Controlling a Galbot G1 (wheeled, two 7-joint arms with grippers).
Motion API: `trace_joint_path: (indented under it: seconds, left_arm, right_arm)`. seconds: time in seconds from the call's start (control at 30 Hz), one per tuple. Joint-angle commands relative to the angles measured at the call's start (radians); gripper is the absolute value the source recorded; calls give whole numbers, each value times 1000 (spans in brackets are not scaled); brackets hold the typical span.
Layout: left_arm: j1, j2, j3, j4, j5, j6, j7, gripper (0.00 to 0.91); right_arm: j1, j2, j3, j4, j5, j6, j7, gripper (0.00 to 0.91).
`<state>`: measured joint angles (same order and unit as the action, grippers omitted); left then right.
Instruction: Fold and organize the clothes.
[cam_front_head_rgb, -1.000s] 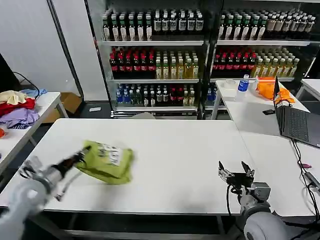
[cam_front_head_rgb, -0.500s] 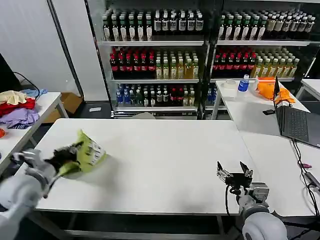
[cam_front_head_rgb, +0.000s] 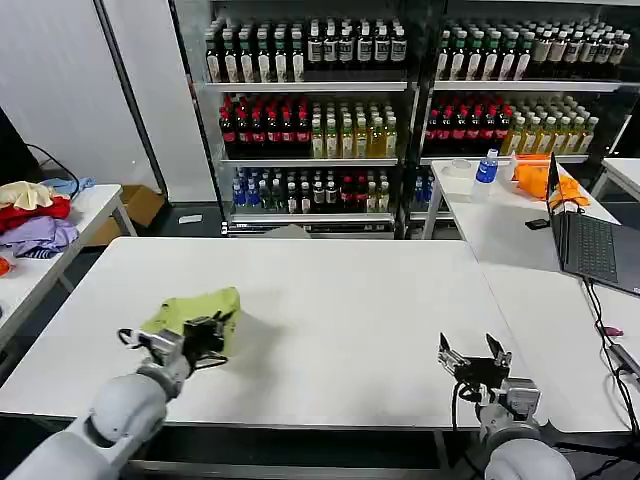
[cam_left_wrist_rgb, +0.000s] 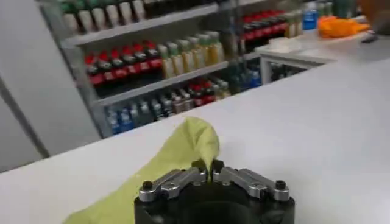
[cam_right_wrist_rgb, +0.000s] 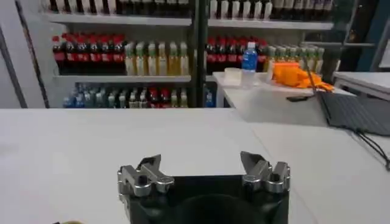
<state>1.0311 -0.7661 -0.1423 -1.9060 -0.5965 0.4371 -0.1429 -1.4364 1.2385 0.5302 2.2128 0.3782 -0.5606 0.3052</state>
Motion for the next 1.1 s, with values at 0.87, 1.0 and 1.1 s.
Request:
trace_joint_path:
  seconds: [0.87, 1.0, 1.1]
  left_arm:
    - [-299, -378, 333, 189, -115, -192, 57, 907]
    - [-162, -282, 193, 71, -117, -204, 59, 907]
    - [-51, -219, 68, -1, -123, -210, 48, 907]
  right_arm:
    - [72, -54, -27, -28, 70, -1, -7, 907]
    - [172, -53, -111, -87, 97, -1, -7, 907]
    - [269, -33, -209, -138, 130, -5, -4, 907]
